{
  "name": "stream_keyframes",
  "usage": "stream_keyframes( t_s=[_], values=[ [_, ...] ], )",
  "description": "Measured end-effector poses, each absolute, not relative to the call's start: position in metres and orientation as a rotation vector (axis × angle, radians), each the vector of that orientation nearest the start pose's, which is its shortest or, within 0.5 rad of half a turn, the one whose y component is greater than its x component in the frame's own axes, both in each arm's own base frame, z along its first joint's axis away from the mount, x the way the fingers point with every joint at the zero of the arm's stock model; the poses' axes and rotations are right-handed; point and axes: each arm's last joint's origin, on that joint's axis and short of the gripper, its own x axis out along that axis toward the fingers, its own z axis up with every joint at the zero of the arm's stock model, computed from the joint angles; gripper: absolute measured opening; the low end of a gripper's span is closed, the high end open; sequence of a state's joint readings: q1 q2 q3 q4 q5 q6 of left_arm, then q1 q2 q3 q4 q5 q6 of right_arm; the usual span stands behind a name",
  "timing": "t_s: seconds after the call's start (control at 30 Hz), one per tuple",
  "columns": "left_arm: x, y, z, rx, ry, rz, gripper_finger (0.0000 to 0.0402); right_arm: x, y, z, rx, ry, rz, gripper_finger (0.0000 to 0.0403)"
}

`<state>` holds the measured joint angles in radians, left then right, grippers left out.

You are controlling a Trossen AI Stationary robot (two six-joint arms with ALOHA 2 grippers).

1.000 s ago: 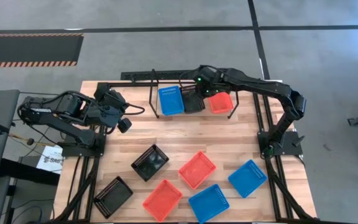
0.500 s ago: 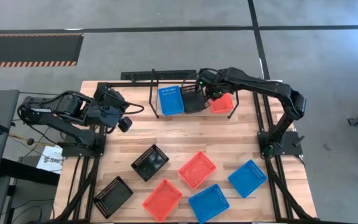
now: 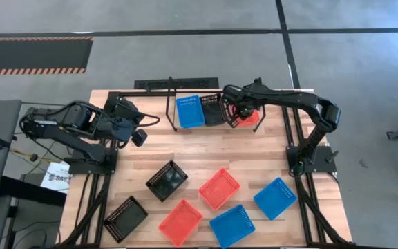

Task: Stack baskets on shelf by color
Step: Put the top orange bin on the shelf

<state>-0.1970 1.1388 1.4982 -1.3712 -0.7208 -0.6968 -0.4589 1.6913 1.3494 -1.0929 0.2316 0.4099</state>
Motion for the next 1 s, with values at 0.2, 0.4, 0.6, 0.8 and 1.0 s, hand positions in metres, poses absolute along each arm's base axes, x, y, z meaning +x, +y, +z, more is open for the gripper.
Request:
stream_keyframes(
  t_s=[0.2,0.4,0.6,0.8,1.0],
  values=[
    [0.166,-0.014,0.410,-0.188,0.691,0.759,0.0000,0.286,-0.151,0.242,0.506,1.232,-0.842,0.0000],
    [0.166,-0.014,0.410,-0.188,0.691,0.759,0.0000,0.294,-0.156,0.245,0.494,1.134,-0.821,0.0000],
    [0.166,-0.014,0.410,-0.188,0.690,0.759,0.0000,0.292,-0.164,0.245,0.515,1.114,-0.821,0.0000],
    [0.166,-0.014,0.410,-0.188,0.691,0.759,0.0000,0.283,-0.172,0.244,0.523,1.145,-0.850,0.0000],
    [0.166,-0.014,0.410,-0.188,0.690,0.759,0.0000,0.281,-0.173,0.238,0.550,1.141,-0.875,0.0000]
  ],
)
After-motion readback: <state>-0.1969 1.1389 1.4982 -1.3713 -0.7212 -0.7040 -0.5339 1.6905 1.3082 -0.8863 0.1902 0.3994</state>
